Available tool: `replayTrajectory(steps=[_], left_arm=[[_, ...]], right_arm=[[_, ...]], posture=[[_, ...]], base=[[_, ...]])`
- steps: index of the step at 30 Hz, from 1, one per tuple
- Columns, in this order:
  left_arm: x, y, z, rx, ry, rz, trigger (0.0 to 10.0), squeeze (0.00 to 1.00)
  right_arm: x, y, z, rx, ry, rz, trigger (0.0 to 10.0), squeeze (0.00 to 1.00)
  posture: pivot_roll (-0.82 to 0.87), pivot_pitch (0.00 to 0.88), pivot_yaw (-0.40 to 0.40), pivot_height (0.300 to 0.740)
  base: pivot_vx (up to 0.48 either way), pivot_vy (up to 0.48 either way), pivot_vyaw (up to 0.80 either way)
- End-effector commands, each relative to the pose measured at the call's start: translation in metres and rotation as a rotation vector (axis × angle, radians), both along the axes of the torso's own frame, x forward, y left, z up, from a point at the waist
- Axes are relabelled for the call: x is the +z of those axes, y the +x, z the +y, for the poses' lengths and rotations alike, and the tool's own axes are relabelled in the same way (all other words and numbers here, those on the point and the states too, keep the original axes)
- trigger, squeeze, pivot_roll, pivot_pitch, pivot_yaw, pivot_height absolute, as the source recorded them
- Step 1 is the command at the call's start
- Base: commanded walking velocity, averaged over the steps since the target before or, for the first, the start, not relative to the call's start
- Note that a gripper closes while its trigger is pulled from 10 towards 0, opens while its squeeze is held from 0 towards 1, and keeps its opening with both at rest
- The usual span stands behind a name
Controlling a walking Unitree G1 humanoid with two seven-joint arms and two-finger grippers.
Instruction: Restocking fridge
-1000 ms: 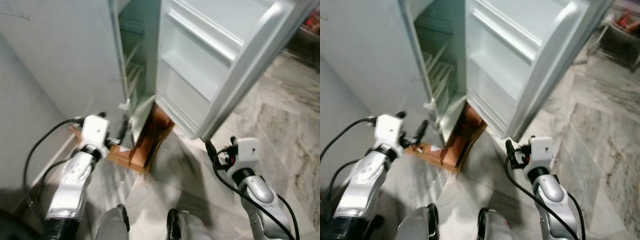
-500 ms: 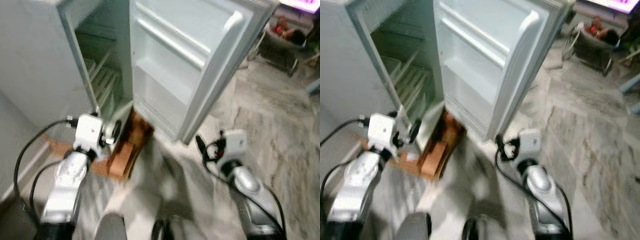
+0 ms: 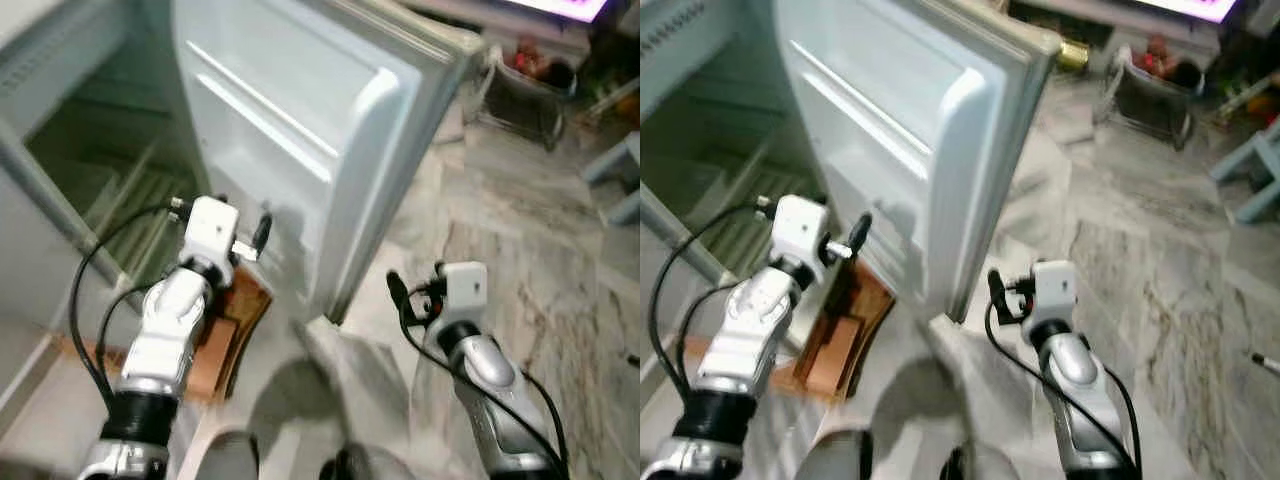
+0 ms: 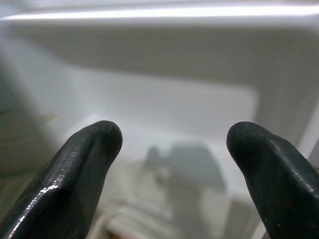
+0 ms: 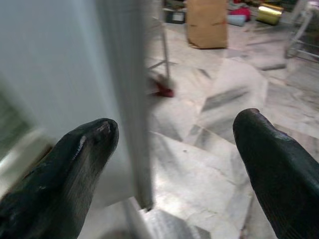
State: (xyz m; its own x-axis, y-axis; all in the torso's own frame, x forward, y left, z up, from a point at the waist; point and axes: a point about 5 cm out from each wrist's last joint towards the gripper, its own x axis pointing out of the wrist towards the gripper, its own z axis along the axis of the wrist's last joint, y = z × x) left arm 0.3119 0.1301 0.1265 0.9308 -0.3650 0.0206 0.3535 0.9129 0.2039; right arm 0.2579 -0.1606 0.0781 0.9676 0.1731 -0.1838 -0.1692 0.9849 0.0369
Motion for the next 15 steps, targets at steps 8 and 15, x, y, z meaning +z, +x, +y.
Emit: replayTrajectory(steps=[8, 15], left_arm=[[0.016, 0.011, -0.056, -0.226, 0.006, -0.038, 10.0, 0.0], [0.025, 0.015, -0.083, -0.297, 0.011, -0.073, 10.0, 0.0]], right_arm=[[0.0, -0.001, -0.009, -0.028, -0.022, -0.007, 10.0, 0.0], [0.0, -0.001, -0.009, -0.038, -0.022, -0.009, 10.0, 0.0]], posture=[[0.09, 0.148, -0.086, 0.74], [0.08, 0.145, -0.08, 0.74]], base=[[0.442, 0.0, 0.0], [0.45, 0.0, 0.0]])
